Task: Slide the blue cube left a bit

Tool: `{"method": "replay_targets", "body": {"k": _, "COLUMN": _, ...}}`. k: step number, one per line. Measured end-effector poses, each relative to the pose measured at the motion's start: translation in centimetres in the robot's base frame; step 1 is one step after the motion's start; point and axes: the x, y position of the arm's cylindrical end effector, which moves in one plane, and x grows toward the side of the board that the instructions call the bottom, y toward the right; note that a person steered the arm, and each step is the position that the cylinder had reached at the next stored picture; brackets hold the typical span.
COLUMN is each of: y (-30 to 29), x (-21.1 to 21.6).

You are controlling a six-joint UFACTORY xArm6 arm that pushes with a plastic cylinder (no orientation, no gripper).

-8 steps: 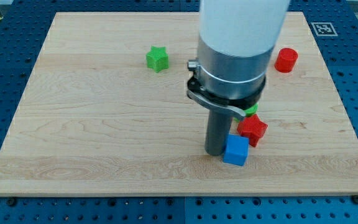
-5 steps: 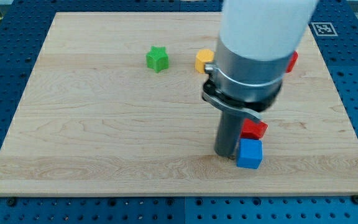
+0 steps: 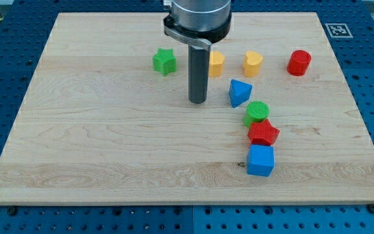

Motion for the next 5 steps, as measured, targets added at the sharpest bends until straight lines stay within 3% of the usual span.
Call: {"method": "replay_targets", "body": {"k": 5, "y": 2.5, "x": 0.0}}
